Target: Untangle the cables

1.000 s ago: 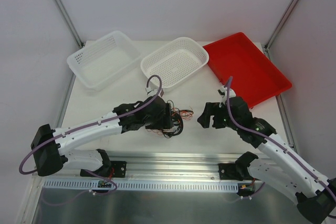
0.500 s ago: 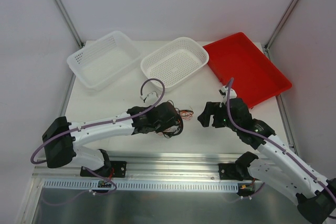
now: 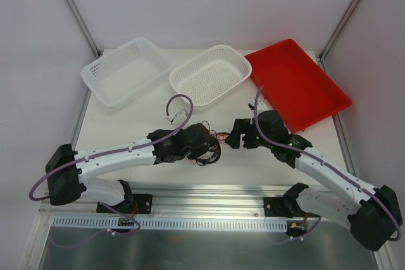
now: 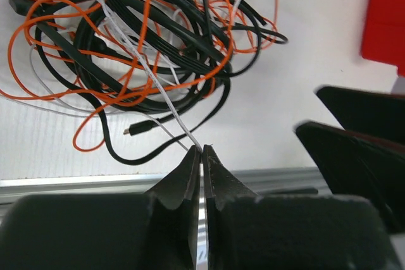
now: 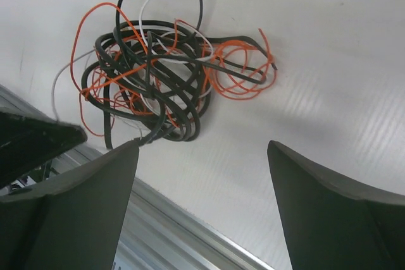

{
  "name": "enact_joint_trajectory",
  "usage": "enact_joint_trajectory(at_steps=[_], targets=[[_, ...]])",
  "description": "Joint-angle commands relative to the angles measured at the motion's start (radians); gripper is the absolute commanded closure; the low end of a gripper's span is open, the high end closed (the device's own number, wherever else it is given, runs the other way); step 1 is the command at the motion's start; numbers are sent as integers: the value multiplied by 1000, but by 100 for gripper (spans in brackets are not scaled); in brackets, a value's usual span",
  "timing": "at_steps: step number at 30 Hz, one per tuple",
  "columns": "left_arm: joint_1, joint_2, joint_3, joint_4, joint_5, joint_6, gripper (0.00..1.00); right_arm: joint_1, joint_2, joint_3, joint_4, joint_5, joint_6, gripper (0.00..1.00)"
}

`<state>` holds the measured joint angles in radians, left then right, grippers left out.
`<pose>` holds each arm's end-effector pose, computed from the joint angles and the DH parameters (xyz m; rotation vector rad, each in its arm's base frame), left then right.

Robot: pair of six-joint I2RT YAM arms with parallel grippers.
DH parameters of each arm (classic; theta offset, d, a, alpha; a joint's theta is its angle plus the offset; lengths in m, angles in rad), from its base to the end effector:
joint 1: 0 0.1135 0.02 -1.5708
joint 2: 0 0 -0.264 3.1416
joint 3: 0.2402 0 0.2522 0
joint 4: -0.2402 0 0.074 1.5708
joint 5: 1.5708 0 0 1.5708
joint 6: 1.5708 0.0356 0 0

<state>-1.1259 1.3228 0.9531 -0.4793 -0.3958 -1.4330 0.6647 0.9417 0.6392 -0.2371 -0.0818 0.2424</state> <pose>0.1311 -0.2431 0.2567 -0.5614 2.4075 -0.7492 0.1637 0.1320 0.2550 -0.5044 2.1128 0.6191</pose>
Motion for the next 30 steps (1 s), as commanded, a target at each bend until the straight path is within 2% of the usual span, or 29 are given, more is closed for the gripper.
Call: enact_joint_trajectory(at_steps=[1,10,13,14,16,17,20,22,24,30], targets=[[-9,-83,3,-1,34,89,100,6,86,28,168,-114,38,12],[-9,-106,87,-18,104,327,100,59,341,63,387,-197,77,15],[-9,-112,124,-28,109,397,100,64,443,80,421,-213,92,30],[-8,-119,134,-33,101,440,100,65,472,77,420,-199,95,43],[-3,-132,165,-50,91,486,100,64,477,68,420,-179,104,56],[1,-149,177,-89,86,517,100,61,474,51,409,-152,101,69],[75,-192,243,-189,98,531,100,52,422,30,346,-80,75,87],[141,-229,271,-217,130,557,100,30,382,27,280,-41,45,96],[207,-246,323,-249,161,600,100,10,346,19,245,-6,31,98],[302,-246,512,-337,222,726,100,-56,264,4,105,76,6,99]])
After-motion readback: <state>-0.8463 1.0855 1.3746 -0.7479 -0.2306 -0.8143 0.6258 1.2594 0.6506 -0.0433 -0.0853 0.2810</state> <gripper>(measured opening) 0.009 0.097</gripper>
